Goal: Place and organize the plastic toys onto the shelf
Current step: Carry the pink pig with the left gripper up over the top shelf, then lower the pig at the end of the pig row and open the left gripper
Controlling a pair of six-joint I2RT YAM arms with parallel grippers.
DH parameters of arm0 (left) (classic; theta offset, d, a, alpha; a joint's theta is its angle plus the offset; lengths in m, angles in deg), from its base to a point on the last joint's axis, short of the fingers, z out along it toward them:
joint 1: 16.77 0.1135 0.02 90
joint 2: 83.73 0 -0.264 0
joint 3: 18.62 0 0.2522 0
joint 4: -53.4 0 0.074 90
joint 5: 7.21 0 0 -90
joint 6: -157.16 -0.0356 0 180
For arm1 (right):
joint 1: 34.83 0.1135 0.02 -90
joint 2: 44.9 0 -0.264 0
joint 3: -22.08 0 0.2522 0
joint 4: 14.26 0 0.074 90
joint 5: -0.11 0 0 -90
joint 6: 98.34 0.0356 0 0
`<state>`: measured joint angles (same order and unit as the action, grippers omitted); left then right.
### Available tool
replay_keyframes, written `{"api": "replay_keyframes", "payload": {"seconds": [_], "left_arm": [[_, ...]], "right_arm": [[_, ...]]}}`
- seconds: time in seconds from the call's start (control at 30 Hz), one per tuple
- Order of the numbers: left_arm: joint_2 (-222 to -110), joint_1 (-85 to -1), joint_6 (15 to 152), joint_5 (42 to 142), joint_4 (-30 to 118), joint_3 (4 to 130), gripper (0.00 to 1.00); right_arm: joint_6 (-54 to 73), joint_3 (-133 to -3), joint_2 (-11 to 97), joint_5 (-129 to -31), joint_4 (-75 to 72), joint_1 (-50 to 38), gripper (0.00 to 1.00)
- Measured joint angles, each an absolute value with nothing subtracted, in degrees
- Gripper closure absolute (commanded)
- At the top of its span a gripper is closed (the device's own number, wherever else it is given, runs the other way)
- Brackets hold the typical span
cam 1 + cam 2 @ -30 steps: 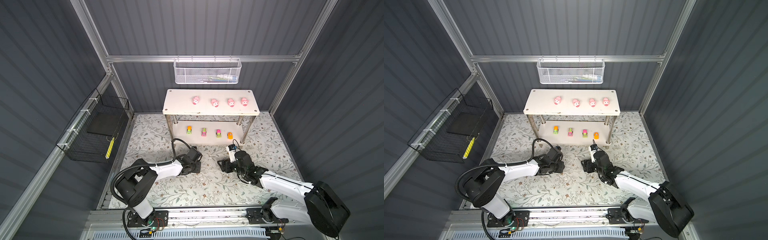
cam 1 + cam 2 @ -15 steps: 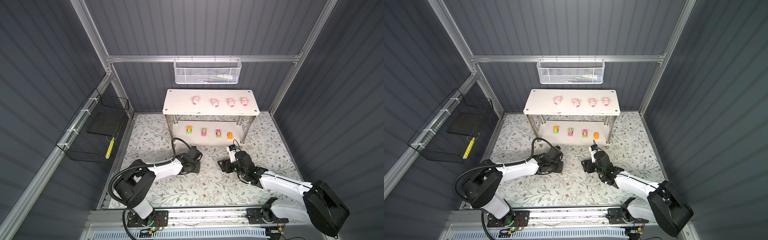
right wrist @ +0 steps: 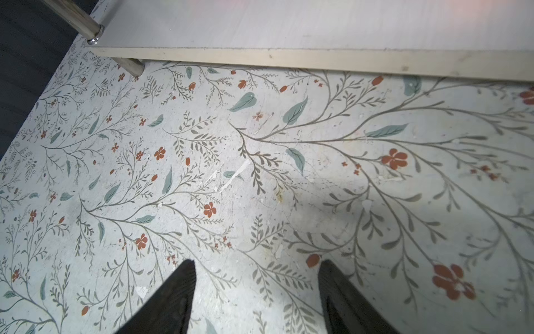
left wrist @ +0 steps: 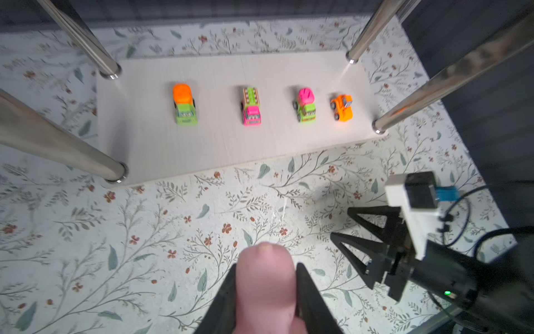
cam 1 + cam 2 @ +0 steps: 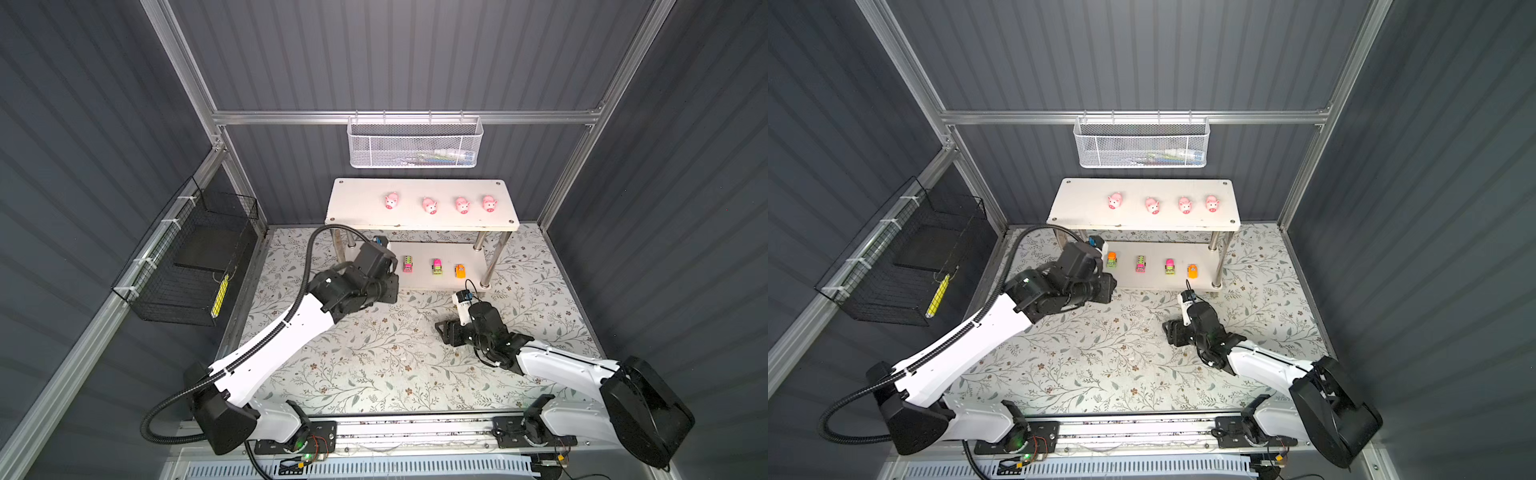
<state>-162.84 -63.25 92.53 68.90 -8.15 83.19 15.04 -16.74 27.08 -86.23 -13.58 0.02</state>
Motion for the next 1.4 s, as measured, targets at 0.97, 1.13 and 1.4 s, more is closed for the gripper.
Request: {"api": "replay_keyframes", "payload": {"seconds": [0.97, 1.13, 1.4], "left_arm": [[-185.0, -47.6, 77.2, 61.7, -17.6, 123.1, 0.66], [-188.0, -44.6, 76.7, 65.3, -16.4, 126.2, 0.66], [-191.2, -41.0, 76.7, 70.2, -14.7, 128.8, 0.65]], "right_arm": [[15.0, -16.8, 28.7, -84.9, -14.2, -0.1, 0.31], [14.9, -16.9, 29.5, -84.8, -14.2, -0.3, 0.31], [14.7, -17.6, 30.1, -84.6, -14.2, -0.4, 0.31]]}}
